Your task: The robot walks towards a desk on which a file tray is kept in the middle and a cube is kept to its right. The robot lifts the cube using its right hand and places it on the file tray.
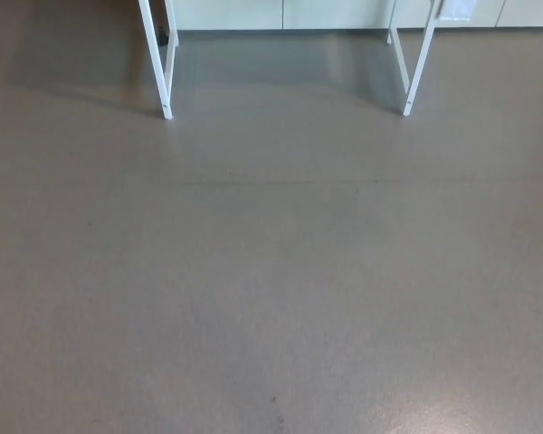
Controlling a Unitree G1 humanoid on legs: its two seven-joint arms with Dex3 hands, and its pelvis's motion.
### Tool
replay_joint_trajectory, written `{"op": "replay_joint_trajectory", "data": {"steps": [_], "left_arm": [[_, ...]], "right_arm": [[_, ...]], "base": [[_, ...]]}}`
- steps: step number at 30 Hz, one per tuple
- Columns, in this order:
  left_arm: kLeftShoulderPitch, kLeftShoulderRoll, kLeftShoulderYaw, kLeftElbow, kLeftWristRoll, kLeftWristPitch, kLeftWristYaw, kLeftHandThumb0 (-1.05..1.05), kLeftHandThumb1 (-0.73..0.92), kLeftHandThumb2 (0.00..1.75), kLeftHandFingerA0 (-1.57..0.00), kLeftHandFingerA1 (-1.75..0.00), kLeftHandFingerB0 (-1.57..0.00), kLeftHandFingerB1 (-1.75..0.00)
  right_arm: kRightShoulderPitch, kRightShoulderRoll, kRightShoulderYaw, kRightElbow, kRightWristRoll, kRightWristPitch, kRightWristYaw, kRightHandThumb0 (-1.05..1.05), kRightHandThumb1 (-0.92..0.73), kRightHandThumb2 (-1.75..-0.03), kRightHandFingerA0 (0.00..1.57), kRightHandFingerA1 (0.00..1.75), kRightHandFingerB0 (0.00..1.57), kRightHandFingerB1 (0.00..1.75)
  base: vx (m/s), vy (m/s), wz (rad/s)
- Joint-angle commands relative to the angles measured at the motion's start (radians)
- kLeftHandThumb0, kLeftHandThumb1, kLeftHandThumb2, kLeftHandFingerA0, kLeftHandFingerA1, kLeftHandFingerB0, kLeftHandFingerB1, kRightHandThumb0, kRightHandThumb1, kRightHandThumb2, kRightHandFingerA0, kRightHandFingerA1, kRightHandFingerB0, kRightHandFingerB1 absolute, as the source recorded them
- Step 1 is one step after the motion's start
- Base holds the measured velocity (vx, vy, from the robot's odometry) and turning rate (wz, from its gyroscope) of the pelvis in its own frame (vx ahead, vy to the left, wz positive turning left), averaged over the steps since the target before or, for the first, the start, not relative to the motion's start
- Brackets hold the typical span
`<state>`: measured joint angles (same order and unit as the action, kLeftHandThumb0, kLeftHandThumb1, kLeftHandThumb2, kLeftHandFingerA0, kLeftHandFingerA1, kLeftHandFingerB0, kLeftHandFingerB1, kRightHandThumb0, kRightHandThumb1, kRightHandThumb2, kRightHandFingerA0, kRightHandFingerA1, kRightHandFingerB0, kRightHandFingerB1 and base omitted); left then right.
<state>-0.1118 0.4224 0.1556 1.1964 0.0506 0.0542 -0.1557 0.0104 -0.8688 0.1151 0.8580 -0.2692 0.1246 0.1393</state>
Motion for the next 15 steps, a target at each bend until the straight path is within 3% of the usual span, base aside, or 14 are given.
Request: {"op": "replay_joint_trajectory", "data": {"steps": [1,2,3,4,6,7,8,9,10,11,12,13,15], "left_arm": [[-0.02,0.026,0.03,0.054,-0.036,0.022,-0.057,-1.05,0.54,1.28,-0.5,-0.96,-0.02,-0.7],[-0.022,0.026,0.035,0.057,-0.039,0.021,-0.059,-1.05,0.54,1.28,-0.5,-0.96,-0.02,-0.7],[-0.021,0.025,0.033,0.054,-0.033,0.021,-0.054,-1.05,0.57,1.28,-0.56,-0.97,-0.06,-0.71],[-0.022,0.025,0.029,0.057,-0.028,0.017,-0.053,-1.05,0.6,1.3,-0.51,-0.94,-0.05,-0.71],[-0.018,0.029,0.013,0.052,-0.014,0.007,-0.059,-1.05,0.61,1.28,-0.51,-0.94,-0.11,-0.74],[-0.018,0.031,0.004,0.052,-0.006,0.009,-0.052,-1.05,0.85,0.86,-0.51,-1.03,-0.13,-0.83],[-0.018,0.031,0.003,0.053,-0.007,0.009,-0.052,-1.05,0.85,0.86,-0.51,-1.03,-0.13,-0.83],[-0.019,0.033,0.001,0.054,-0.006,0.003,-0.053,-1.05,0.86,0.85,-0.52,-1.02,-0.12,-0.84],[-0.02,0.035,-0.002,0.055,-0.005,-0.005,-0.056,-1.05,0.86,0.85,-0.52,-1.02,-0.12,-0.84],[-0.021,0.037,-0.003,0.054,-0.008,0.002,-0.064,-1.05,0.84,0.86,-0.67,-1.09,-0.09,-0.87],[-0.022,0.038,-0.004,0.054,-0.008,0.002,-0.064,-1.05,0.84,0.86,-0.67,-1.09,-0.09,-0.87],[-0.03,0.035,0.003,0.066,-0.015,0.017,-0.053,-1.05,0.57,1.28,-0.76,-0.97,-0.14,-0.71],[-0.032,0.035,0.004,0.069,-0.016,0.018,-0.052,-1.05,0.57,1.28,-0.76,-0.97,-0.14,-0.71]], "right_arm": [[0.02,-0.044,0.026,-0.032,-0.039,0.045,0.074,-0.91,-0.57,-0.94,0.39,0.51,0.06,0.28],[0.02,-0.043,0.023,-0.029,-0.034,0.046,0.075,-0.91,-0.57,-0.94,0.39,0.51,0.06,0.28],[0.002,-0.036,0.028,-0.002,-0.037,0.047,0.079,-0.94,-0.6,-0.94,0.24,0.48,0.06,0.26],[0.0,-0.031,0.026,0.017,-0.036,0.027,0.066,-0.92,-0.57,-0.95,0.41,0.53,0.06,0.29],[0.001,-0.034,0.032,0.032,-0.044,0.001,0.06,-0.95,-0.6,-0.96,0.41,0.52,0.07,0.24],[-0.012,-0.031,0.039,0.043,-0.049,0.008,0.065,-1.03,-0.66,-0.96,0.39,0.48,0.11,0.21],[-0.014,-0.031,0.04,0.046,-0.05,0.007,0.065,-1.03,-0.66,-0.96,0.39,0.48,0.11,0.21],[-0.014,-0.031,0.042,0.042,-0.052,0.013,0.067,-0.88,-0.7,-0.62,0.43,0.37,0.09,0.25],[-0.012,-0.031,0.044,0.033,-0.056,0.024,0.069,-0.88,-0.7,-0.62,0.43,0.37,0.09,0.25],[-0.01,-0.03,0.038,0.029,-0.053,0.021,0.061,-0.88,-0.56,-0.93,0.36,0.5,0.07,0.31],[-0.01,-0.03,0.037,0.029,-0.055,0.021,0.062,-0.88,-0.56,-0.93,0.36,0.5,0.07,0.31],[-0.013,-0.025,0.022,0.054,-0.036,-0.011,0.066,-0.99,-0.61,-0.93,0.35,0.48,0.09,0.24],[-0.015,-0.024,0.019,0.061,-0.036,-0.018,0.067,-0.99,-0.61,-0.93,0.35,0.48,0.09,0.24]], "base": [[0.0,0.0,0.0],[0.0,0.0,0.0],[0.0,0.0,0.0],[0.0,0.0,0.0],[0.0,0.0,0.0],[0.0,0.0,0.0],[0.0,0.0,0.0],[0.0,0.0,0.0],[0.0,0.0,0.0],[0.0,0.0,0.0],[0.0,0.0,0.0],[0.0,0.0,0.0],[0.0,0.0,0.0]]}}
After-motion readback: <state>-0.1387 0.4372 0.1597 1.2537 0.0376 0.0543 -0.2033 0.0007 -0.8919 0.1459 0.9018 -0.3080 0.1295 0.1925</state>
